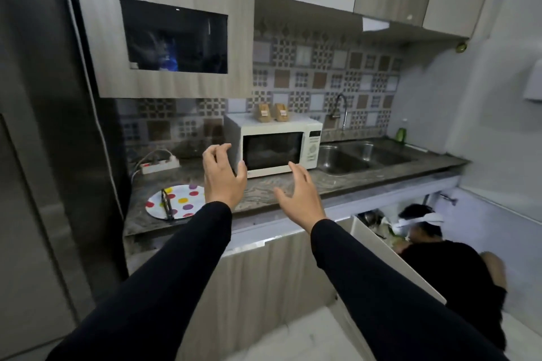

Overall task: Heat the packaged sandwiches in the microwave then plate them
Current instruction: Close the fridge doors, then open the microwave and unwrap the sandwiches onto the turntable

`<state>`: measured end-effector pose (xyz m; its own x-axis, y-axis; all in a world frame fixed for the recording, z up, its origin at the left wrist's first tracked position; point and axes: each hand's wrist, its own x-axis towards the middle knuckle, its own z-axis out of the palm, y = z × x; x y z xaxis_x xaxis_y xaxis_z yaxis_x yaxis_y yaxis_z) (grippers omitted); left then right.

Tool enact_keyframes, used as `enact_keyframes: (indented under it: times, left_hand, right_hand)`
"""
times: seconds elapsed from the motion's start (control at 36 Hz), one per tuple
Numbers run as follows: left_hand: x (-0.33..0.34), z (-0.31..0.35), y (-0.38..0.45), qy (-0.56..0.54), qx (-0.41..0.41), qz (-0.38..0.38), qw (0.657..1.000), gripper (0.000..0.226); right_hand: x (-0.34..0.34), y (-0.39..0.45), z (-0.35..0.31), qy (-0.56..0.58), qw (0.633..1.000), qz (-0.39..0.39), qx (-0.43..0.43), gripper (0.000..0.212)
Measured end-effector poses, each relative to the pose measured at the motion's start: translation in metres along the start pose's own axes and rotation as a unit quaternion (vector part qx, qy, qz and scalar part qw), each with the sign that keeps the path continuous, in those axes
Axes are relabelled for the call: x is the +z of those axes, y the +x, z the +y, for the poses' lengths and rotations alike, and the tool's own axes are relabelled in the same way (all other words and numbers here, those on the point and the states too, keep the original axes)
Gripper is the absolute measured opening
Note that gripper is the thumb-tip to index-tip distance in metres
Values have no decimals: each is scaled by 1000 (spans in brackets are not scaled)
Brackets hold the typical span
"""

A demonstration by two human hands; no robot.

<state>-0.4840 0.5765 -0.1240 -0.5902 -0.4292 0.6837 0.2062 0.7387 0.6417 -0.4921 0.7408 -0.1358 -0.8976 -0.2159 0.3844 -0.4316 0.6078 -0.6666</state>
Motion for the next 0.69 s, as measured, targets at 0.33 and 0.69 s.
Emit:
enact_keyframes:
  times: [0.33, 0.69]
  left_hand:
    - [140, -27, 84, 16, 21, -44, 999, 45]
    - [304, -53, 157, 81, 35, -142, 986, 48]
  right_hand:
    - [-2, 111, 89, -30, 999, 7, 37, 68]
    - [-14, 244, 181, -78, 995, 6, 59, 64]
